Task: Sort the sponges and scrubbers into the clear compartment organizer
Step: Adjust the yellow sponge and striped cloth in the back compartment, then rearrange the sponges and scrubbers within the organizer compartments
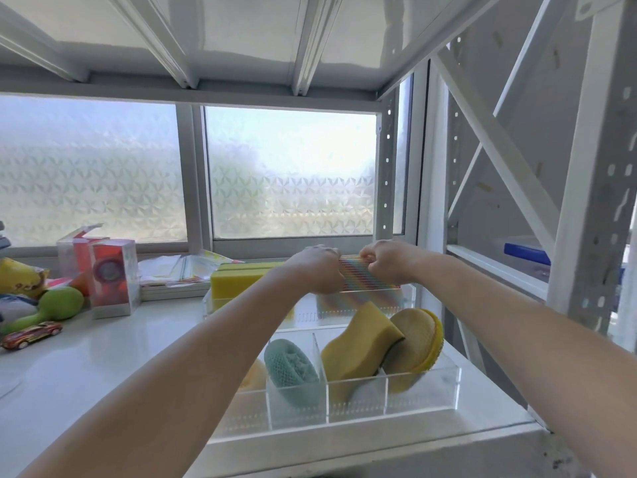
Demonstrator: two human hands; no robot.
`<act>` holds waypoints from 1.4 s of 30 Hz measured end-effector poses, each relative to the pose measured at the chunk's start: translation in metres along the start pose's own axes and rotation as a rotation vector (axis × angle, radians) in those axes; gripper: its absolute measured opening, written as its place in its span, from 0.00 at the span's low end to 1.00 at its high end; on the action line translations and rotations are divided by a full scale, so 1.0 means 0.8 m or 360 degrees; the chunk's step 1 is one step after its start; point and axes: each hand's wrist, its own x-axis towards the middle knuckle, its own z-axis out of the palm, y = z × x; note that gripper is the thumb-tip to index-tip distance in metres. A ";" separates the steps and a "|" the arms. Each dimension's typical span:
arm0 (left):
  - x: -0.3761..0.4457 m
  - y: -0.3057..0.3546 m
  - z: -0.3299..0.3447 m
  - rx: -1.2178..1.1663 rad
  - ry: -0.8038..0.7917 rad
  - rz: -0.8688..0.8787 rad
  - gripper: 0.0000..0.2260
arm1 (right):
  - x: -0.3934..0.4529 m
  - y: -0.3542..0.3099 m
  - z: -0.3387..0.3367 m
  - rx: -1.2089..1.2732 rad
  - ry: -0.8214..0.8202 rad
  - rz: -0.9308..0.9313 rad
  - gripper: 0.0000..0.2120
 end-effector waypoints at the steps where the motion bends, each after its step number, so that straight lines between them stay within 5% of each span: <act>1: -0.001 0.001 0.000 0.0023 -0.0003 -0.0006 0.21 | 0.000 0.000 0.001 -0.0009 -0.0010 -0.0003 0.17; 16: -0.004 0.001 0.000 0.0156 -0.0046 -0.0020 0.17 | 0.003 -0.001 0.014 -0.0187 -0.0021 0.0006 0.19; 24: -0.018 0.006 -0.020 -0.0039 -0.0026 0.0096 0.27 | -0.008 0.002 -0.005 0.0002 0.0034 0.0026 0.26; 33: -0.059 0.023 -0.030 -0.0269 0.0064 0.0295 0.30 | -0.059 -0.001 -0.035 0.0041 0.0109 -0.0056 0.22; 42: -0.097 0.037 0.012 -0.0431 -0.0178 0.0324 0.33 | -0.142 -0.009 -0.019 -0.0132 0.0018 0.0121 0.25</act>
